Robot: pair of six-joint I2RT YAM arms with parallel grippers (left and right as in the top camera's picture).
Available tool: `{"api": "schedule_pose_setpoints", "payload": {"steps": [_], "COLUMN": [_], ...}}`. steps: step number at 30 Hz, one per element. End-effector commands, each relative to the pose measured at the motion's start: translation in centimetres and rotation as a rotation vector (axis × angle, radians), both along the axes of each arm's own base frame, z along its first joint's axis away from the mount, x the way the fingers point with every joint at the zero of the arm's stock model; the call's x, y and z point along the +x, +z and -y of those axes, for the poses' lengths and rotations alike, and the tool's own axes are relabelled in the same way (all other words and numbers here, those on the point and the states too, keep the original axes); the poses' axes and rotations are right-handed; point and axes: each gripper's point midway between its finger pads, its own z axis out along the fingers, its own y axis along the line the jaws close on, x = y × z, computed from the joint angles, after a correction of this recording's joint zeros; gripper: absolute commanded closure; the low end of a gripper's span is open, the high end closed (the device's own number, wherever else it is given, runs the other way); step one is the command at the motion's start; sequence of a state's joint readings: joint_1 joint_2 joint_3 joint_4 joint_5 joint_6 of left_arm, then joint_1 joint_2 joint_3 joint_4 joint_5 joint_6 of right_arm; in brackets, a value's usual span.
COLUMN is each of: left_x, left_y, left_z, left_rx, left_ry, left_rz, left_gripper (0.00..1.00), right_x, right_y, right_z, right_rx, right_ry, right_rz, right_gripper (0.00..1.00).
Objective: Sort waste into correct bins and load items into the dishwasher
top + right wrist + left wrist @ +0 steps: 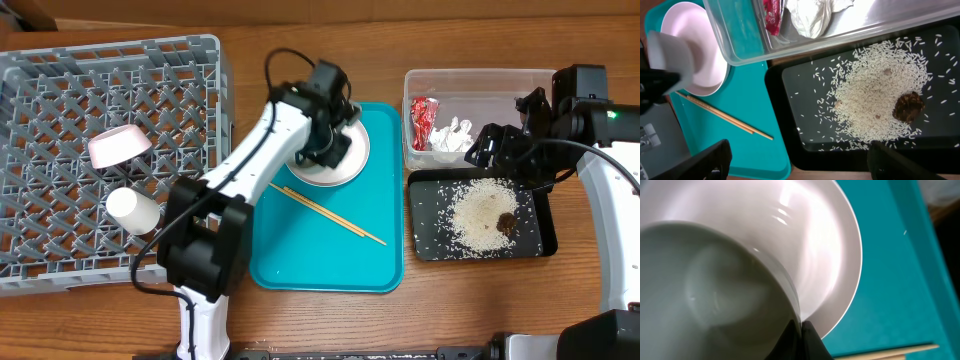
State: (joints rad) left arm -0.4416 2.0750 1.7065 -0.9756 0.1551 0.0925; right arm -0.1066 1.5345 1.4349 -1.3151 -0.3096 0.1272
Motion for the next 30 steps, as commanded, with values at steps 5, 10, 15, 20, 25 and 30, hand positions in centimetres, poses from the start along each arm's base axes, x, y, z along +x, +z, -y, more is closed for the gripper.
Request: {"api": "schedule_pose_setpoints", "payload": {"steps": [5, 10, 15, 20, 25, 30], "left_x": [4.0, 4.7, 5.8, 6.7, 7.4, 7.3], "left_y": [15.7, 18.8, 18.6, 16.6, 13.5, 11.0], "left_z": [-4.9, -12.0, -17.8, -23.0, -25.8, -28.4], "left_rx": [-0.388, -0.658, -0.785, -0.987, -1.05, -1.067], "left_ry": [0.109, 0.139, 0.218, 0.284, 0.37, 0.459], "left_rz": [0.223, 0.235, 0.249, 0.226, 0.176, 0.132], "left_gripper": [0.96, 0.96, 0.96, 0.96, 0.96, 0.96], "right_x": [0.3, 0.3, 0.3, 0.3, 0.3, 0.2], "right_y": [1.6, 1.6, 1.6, 1.6, 1.6, 1.6], "right_z": [0.1, 0.1, 0.1, 0.1, 0.1, 0.1], "right_rx": [-0.009, -0.009, -0.009, -0.009, -0.009, -0.008], "right_ry": [-0.001, -0.001, -0.001, -0.001, -0.001, -0.001], "right_rz": [0.057, 0.057, 0.054, 0.054, 0.053, 0.051], "right_gripper": [0.11, 0.12, 0.12, 0.12, 0.12, 0.12]}}
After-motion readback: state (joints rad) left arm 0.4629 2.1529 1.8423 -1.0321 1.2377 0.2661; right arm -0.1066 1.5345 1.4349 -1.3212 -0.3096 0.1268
